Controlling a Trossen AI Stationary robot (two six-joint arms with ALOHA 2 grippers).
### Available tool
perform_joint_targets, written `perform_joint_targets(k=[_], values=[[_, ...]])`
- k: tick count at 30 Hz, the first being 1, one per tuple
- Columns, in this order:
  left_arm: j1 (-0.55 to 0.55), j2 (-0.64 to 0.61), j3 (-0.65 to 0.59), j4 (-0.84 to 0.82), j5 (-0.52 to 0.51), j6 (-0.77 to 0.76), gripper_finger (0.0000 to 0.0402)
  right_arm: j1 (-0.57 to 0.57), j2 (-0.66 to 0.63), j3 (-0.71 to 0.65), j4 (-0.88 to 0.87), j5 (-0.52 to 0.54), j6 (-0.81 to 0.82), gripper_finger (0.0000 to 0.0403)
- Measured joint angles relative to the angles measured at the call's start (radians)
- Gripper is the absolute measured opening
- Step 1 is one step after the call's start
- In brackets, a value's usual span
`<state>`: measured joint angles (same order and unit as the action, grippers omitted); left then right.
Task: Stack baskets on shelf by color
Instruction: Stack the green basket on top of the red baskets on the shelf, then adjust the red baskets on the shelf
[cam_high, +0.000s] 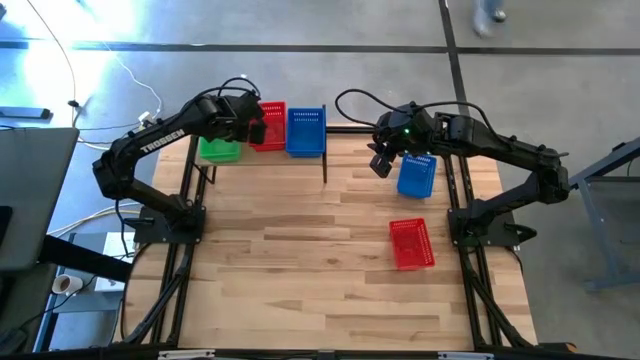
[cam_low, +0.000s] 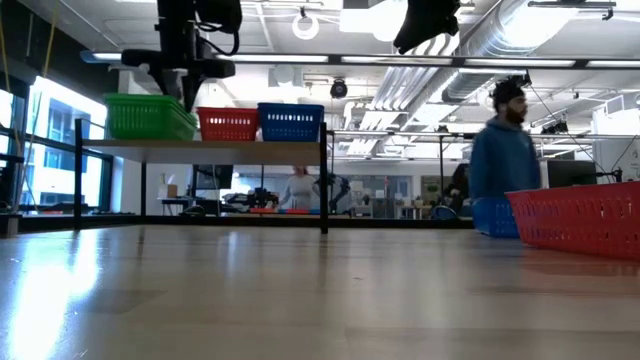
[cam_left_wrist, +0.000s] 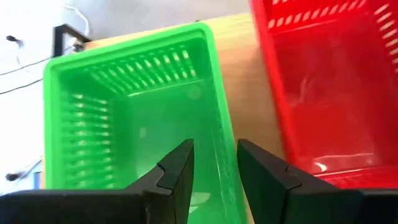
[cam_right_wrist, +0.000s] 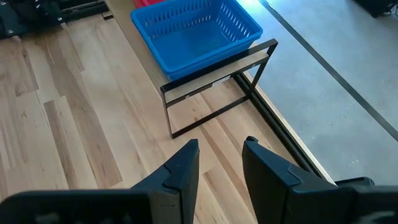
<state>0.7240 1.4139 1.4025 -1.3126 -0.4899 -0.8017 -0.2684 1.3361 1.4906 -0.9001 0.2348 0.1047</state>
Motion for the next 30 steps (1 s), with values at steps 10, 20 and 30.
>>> perform_joint_targets(k=[10, 20, 30], values=[[0.018, 0.000, 0.000, -0.053, -0.020, 0.017, 0.0113, 0.000, 0.000, 0.000, 0.000, -0.001, 0.000, 0.0110], [-0.036, -0.023, 0.000, 0.088, -0.044, 0.019, 0.0113, 0.000, 0.000, 0.000, 0.000, -0.002, 0.000, 0.0110], [-0.051, -0.039, 0.000, 0.176, -0.022, 0.022, 0.0113, 0.000, 0.000, 0.000, 0.000, -0.002, 0.000, 0.0110]])
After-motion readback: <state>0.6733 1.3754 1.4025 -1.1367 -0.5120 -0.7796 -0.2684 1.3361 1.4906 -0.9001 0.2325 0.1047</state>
